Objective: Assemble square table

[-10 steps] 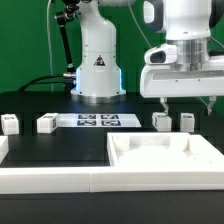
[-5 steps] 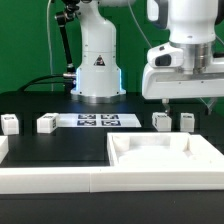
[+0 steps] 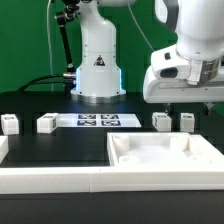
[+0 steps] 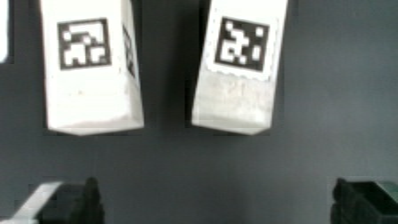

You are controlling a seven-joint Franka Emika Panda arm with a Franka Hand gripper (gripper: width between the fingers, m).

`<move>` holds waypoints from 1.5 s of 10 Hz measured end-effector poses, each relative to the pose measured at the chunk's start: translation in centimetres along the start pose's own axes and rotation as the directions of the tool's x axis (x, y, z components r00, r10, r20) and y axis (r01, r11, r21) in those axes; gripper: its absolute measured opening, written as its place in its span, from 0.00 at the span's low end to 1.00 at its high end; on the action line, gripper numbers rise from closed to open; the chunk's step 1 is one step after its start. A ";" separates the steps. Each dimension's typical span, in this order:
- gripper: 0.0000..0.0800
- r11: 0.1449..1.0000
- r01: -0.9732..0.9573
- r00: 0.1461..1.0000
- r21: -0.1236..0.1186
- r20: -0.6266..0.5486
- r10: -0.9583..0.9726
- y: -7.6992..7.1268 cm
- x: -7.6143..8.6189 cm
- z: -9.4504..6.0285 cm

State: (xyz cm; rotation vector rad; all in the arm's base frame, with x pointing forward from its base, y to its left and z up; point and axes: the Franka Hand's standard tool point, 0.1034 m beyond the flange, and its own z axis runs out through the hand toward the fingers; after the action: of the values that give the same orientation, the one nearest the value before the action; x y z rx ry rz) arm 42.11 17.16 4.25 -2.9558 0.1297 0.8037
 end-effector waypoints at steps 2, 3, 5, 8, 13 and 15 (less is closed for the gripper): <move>0.81 1.000 -0.008 0.996 -0.009 0.088 0.009 0.0 0.1 0.2; 0.81 1.000 -0.006 0.990 -0.014 0.143 0.008 -0.1 0.1 0.2; 0.81 1.000 -0.006 0.970 -0.019 0.241 0.011 0.2 0.5 0.5; 0.81 1.000 -0.004 0.976 -0.016 0.216 0.007 -0.7 0.6 1.0; 0.81 1.000 -0.005 0.976 -0.026 0.219 0.011 -1.3 -0.1 2.9; 0.81 1.000 -0.007 0.973 -0.027 0.231 0.013 -1.2 -0.1 3.1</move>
Offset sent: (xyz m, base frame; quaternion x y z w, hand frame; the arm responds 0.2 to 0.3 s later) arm 0.0000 0.0000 0.0000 0.0000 -0.1938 0.0000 0.9810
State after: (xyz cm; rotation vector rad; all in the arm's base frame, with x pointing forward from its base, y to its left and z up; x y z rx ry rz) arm 40.58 18.65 1.70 -2.8593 0.1198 1.1508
